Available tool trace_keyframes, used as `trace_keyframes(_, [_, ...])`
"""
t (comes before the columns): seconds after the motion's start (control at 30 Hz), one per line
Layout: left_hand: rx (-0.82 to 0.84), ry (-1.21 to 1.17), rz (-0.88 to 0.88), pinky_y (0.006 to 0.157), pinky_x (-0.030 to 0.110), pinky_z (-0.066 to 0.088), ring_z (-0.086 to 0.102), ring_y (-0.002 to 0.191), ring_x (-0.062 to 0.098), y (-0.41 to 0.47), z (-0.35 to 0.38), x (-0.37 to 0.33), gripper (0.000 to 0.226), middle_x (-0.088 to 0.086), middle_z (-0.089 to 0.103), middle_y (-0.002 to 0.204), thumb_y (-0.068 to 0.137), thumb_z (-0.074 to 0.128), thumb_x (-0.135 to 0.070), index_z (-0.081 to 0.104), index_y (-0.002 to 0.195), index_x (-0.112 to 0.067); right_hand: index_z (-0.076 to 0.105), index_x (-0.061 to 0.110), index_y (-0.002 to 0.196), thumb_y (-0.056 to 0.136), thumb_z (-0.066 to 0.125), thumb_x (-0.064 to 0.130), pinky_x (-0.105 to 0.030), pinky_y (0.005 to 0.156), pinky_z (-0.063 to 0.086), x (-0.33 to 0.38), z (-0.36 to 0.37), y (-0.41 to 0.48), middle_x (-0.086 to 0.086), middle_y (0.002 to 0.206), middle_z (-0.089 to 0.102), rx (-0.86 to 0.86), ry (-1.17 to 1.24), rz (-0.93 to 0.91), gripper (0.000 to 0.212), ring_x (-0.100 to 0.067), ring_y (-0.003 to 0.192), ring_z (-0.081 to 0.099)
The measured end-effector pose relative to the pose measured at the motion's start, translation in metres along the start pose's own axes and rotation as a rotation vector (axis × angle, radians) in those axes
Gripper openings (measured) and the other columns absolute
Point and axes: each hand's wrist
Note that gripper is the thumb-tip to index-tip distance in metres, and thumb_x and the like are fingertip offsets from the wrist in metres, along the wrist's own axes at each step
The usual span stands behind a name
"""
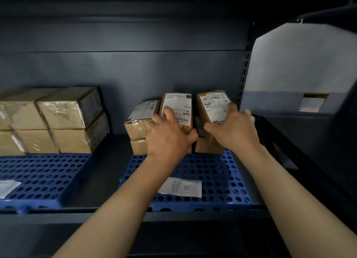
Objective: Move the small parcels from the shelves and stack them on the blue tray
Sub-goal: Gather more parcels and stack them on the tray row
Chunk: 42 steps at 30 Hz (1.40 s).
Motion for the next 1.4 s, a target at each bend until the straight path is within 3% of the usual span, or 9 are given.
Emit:
trace_keyframes(0.3, [0.04, 0.089, 0.066, 0.081, 0.039, 0.045, 0.052, 0.106, 0.035, 0.022, 0.009, -0.002, 0.073, 0.023, 0.051, 0.117, 0.084, 0.04, -0.066, 0.035, 0.124, -0.004, 0.034, 0.013, 0.14, 0.079, 0.06, 0.053, -0.036, 0.087, 0.041, 0.007, 0.012, 0.025, -0.018, 0.129, 0.042, 0.057, -0.026, 0.051, 0.078, -0.035, 0.122, 0.039])
trace_keyframes(0.6, [0.007, 0.141, 0.12, 0.08, 0.038, 0.046, 0.045, 0.113, 0.032, 0.026, 0.017, 0.001, 0.079, 0.018, 0.045, 0.122, 0.085, 0.032, -0.07, 0.037, 0.131, -0.007, 0.039, 0.012, 0.137, 0.078, 0.056, 0.058, -0.036, 0.088, 0.042, 0.006, 0.025, 0.036, -0.019, 0.128, 0.044, 0.079, -0.083, 0.078, 0.077, -0.035, 0.12, 0.042])
trace_keyframes(0.77, [-0.032, 0.208, 0.209, 0.087, 0.037, 0.04, 0.039, 0.114, 0.031, 0.025, 0.013, 0.007, 0.079, 0.015, 0.044, 0.124, 0.084, 0.034, -0.07, 0.041, 0.128, -0.006, 0.04, 0.01, 0.138, 0.082, 0.042, 0.072, -0.038, 0.092, 0.042, 0.003, 0.031, 0.04, -0.021, 0.131, 0.046, 0.07, -0.083, 0.066, 0.083, -0.035, 0.123, 0.042])
trace_keyframes(0.87, [-0.041, 0.201, 0.259, 0.092, 0.038, 0.038, 0.039, 0.115, 0.03, 0.025, 0.014, 0.012, 0.072, 0.013, 0.044, 0.125, 0.085, 0.044, -0.064, 0.041, 0.13, -0.009, 0.043, 0.01, 0.137, 0.083, 0.034, 0.075, -0.039, 0.095, 0.042, 0.002, 0.033, 0.04, -0.021, 0.134, 0.045, 0.085, -0.074, 0.035, 0.085, -0.035, 0.126, 0.041])
trace_keyframes(1.1, [-0.065, 0.229, 0.317, 0.092, 0.037, 0.036, 0.036, 0.116, 0.03, 0.033, 0.018, 0.017, 0.054, 0.009, 0.048, 0.125, 0.089, 0.05, -0.048, 0.043, 0.129, -0.012, 0.042, 0.009, 0.138, 0.089, 0.041, 0.062, -0.039, 0.1, 0.041, 0.002, 0.037, 0.044, -0.021, 0.135, 0.043, 0.123, -0.048, -0.061, 0.072, -0.035, 0.126, 0.04])
trace_keyframes(1.4, [-0.091, 0.24, 0.359, 0.091, 0.038, 0.037, 0.037, 0.117, 0.031, 0.038, 0.022, 0.026, 0.047, 0.005, 0.05, 0.128, 0.087, 0.059, -0.021, 0.043, 0.132, -0.018, 0.047, 0.007, 0.131, 0.094, 0.037, 0.056, -0.039, 0.095, 0.042, 0.0, 0.04, 0.047, -0.022, 0.13, 0.043, 0.102, -0.011, -0.061, 0.063, -0.037, 0.12, 0.045])
Point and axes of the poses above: each hand's wrist, its own y-axis towards the middle knuckle, its own z-axis out of the palm, x = y × z
